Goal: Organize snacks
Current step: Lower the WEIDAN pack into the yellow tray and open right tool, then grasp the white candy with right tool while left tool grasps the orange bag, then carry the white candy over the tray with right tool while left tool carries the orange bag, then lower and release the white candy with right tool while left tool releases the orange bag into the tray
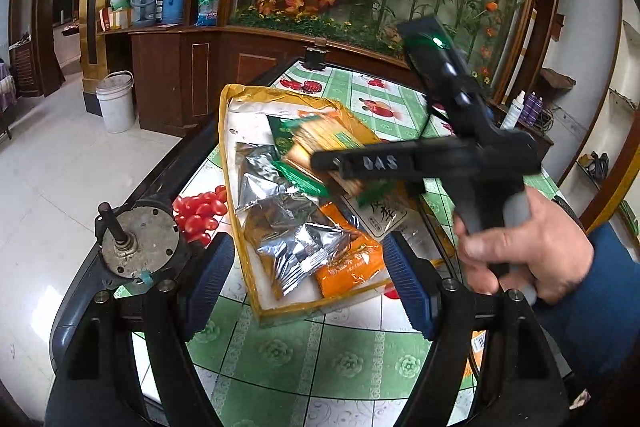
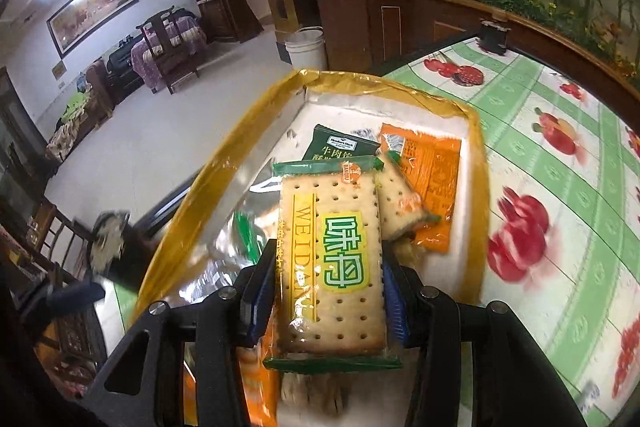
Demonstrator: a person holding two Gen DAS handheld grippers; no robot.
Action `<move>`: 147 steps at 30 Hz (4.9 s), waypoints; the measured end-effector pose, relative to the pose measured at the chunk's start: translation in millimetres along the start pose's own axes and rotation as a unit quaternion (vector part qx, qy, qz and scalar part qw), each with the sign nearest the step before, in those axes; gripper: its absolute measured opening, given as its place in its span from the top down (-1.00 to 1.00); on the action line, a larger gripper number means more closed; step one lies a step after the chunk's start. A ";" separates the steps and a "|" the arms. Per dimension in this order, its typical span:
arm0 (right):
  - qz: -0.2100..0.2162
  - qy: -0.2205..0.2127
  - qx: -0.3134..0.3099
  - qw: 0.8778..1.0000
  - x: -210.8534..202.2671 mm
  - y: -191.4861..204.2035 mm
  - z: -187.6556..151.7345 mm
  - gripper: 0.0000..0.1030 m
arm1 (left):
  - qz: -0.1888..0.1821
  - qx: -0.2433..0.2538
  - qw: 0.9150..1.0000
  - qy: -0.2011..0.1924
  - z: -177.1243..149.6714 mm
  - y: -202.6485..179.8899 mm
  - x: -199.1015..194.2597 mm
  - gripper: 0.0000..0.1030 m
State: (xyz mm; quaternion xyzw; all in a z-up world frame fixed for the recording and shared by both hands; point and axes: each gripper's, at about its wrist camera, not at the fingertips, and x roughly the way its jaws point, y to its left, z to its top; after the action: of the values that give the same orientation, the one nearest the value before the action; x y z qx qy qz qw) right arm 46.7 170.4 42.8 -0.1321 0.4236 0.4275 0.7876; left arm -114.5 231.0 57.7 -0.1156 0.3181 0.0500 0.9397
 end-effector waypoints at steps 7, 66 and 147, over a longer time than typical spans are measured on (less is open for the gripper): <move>0.052 -0.030 0.030 0.998 -25.0 -13.2 -1.5 -0.03 | -0.009 0.012 1.000 0.002 -3.7 -6.1 -2.8 -0.50; -0.107 -0.035 0.151 0.982 -104.7 -185.8 -129.5 0.61 | -0.084 0.307 0.934 0.163 -33.3 -205.1 93.4 -0.49; 0.047 -0.089 0.041 0.994 -43.8 -20.6 -83.5 0.52 | 0.154 0.054 0.983 -0.083 15.6 -39.8 43.0 -0.34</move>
State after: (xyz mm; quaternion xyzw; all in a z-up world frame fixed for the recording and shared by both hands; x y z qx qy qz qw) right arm 4.5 85.9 23.1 -0.0408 0.3748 0.4562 0.8060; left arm -64.6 197.2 51.0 -0.0097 0.2549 0.1858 0.9489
